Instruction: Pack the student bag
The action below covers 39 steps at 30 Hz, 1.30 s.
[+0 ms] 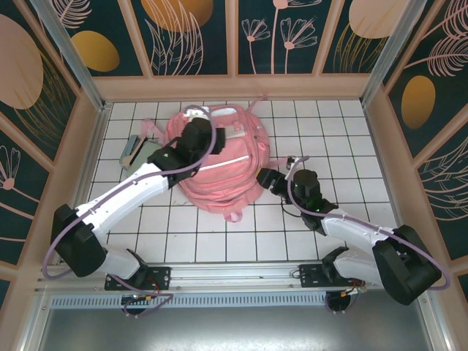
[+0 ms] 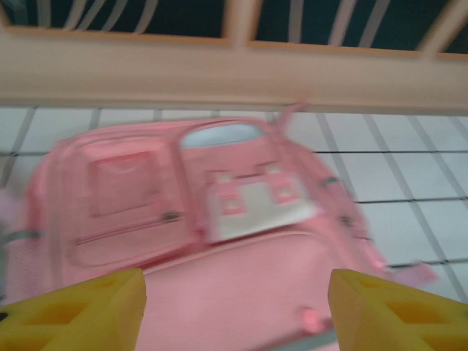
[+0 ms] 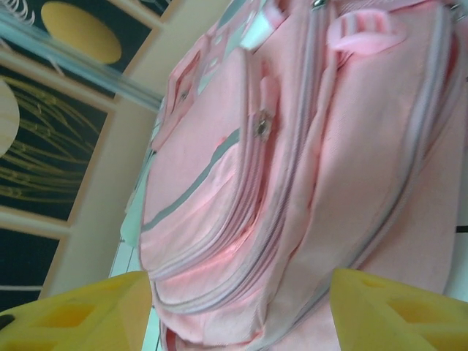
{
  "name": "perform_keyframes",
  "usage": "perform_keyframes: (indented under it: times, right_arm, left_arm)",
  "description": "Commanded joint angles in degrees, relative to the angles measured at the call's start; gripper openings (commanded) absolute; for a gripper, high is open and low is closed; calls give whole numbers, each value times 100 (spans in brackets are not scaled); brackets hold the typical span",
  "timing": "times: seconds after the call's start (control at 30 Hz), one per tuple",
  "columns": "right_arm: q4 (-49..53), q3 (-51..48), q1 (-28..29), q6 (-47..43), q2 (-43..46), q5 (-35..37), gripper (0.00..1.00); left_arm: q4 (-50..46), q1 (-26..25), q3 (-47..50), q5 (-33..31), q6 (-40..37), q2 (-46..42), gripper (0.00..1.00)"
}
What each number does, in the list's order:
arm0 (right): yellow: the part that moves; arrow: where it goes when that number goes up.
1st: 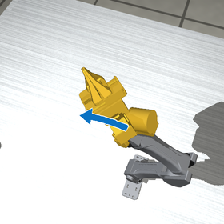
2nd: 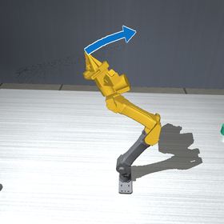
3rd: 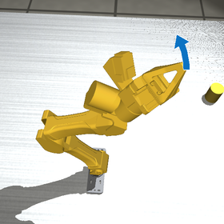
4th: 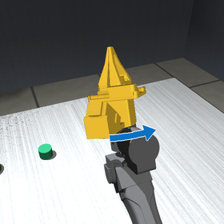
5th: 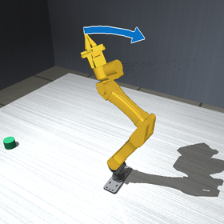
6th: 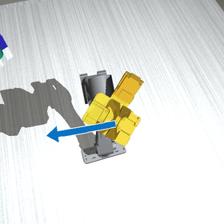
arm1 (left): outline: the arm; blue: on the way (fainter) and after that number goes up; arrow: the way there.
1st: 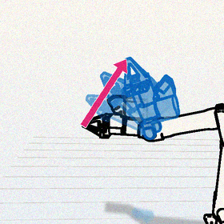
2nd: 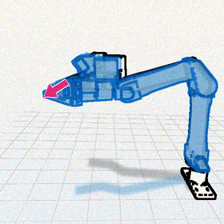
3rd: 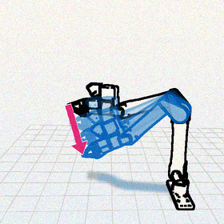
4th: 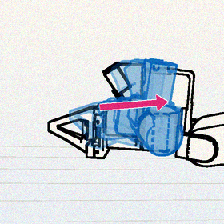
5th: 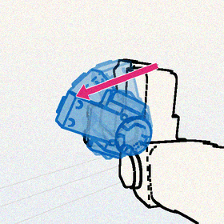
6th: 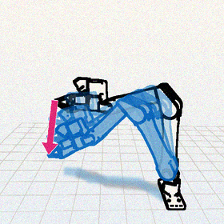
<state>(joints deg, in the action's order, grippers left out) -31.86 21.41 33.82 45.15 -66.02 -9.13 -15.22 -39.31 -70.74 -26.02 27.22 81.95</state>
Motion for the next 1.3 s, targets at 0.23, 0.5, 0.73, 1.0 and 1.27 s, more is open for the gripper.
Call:
perform_keyframes:
  times: [0.23,0.5,0.73,1.0,1.27]
  right_arm:
    - [113,664,344,-868,-189,-865,75]
    - [352,929,362,-1318,-282,-1206,99]
    - [183,752,340,-1458,-334,-1304,99]
    - [37,584,274,-1399,-345,-1433,99]
    - [-40,522,256,-1368,-298,-1520,99]
  left_arm:
    - [141,2052,1145,589,854,-171,88]
    - [506,3126,1390,1156,786,644,98]
    - [592,3549,1423,726,597,951,98]
    - [696,3680,1652,654,704,1323,99]
    - [1105,3946,1918,745,707,1533,99]
